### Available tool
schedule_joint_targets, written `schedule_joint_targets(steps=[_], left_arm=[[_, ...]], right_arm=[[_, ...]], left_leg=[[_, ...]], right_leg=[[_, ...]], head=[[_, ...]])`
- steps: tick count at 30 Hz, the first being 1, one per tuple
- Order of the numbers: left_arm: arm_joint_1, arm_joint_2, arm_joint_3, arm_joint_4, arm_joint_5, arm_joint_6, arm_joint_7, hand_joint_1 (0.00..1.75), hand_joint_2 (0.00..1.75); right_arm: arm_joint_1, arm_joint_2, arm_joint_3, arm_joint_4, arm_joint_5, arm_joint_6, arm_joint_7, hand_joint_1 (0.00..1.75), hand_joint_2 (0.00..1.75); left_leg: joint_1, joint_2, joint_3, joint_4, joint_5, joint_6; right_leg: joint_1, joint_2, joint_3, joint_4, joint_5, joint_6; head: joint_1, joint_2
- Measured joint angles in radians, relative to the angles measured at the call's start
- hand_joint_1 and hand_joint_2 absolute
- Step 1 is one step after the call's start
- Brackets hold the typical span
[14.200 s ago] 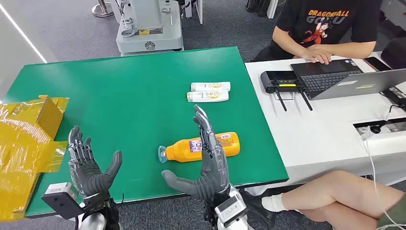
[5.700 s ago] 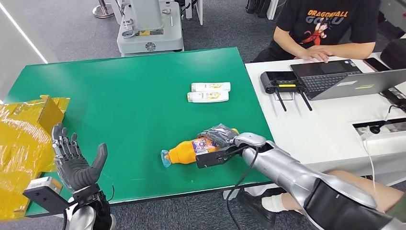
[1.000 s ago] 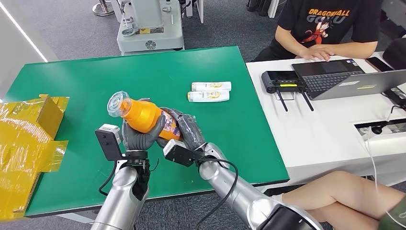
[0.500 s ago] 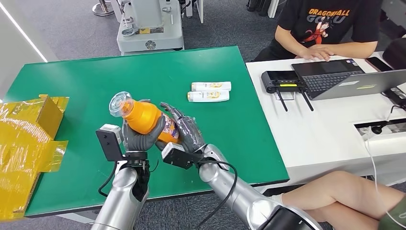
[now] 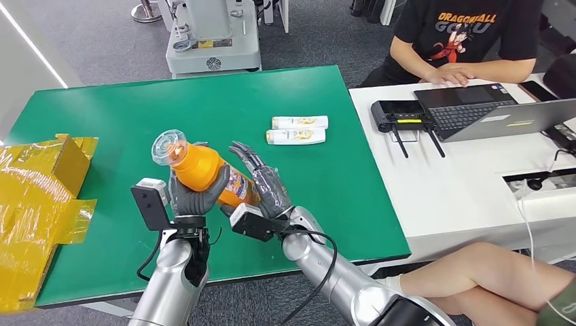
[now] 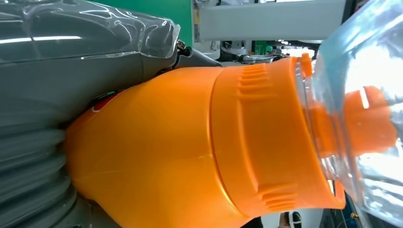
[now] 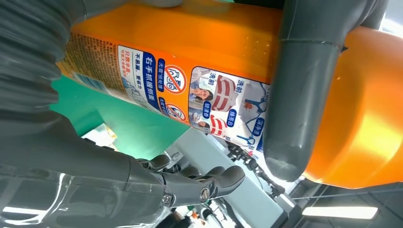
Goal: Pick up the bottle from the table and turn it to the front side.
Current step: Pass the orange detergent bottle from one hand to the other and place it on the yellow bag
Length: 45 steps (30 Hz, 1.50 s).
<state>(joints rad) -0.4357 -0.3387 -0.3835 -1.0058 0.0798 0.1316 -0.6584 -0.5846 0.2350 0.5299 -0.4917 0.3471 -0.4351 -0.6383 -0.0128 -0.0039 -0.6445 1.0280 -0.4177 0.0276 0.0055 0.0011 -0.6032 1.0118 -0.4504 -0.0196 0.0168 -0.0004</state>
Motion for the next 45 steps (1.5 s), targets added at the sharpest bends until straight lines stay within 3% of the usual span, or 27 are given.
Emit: schedule_joint_targets(steps=[11, 24, 36, 45], left_arm=[[0.003, 0.009, 0.016, -0.008, -0.021, 0.020, 0.001, 1.75, 1.75], [-0.004, 0.091, 0.094, -0.043, -0.090, 0.100, -0.002, 1.75, 1.75], [-0.010, 0.113, 0.106, -0.043, -0.112, 0.132, -0.002, 1.75, 1.75], [-0.150, 0.304, 0.153, -0.035, -0.347, 0.106, 0.070, 1.75, 1.75]], right_arm=[[0.011, 0.000, -0.003, -0.037, -0.019, -0.025, -0.038, 0.00, 1.75], [0.184, -0.025, 0.022, -0.486, -0.067, -0.112, -0.060, 0.00, 1.75], [0.226, -0.039, 0.038, -0.602, -0.071, -0.114, -0.060, 0.00, 1.75], [0.349, -0.073, 0.088, -0.743, -0.054, -0.119, -0.043, 0.00, 1.75]], left_leg=[[0.000, 0.000, 0.000, 0.000, 0.000, 0.000], [0.001, 0.001, 0.000, 0.000, -0.001, -0.001], [0.001, 0.001, 0.000, 0.000, -0.001, -0.001], [0.004, 0.001, 0.000, 0.000, -0.001, -0.003]], right_leg=[[0.000, 0.000, 0.000, 0.000, 0.000, 0.000], [0.001, 0.001, 0.000, 0.000, -0.002, -0.002], [0.001, 0.001, 0.000, 0.000, -0.002, -0.002], [0.003, 0.002, -0.001, 0.000, -0.002, -0.003]], head=[[0.000, 0.000], [0.000, 0.000], [0.000, 0.000], [0.000, 0.000]])
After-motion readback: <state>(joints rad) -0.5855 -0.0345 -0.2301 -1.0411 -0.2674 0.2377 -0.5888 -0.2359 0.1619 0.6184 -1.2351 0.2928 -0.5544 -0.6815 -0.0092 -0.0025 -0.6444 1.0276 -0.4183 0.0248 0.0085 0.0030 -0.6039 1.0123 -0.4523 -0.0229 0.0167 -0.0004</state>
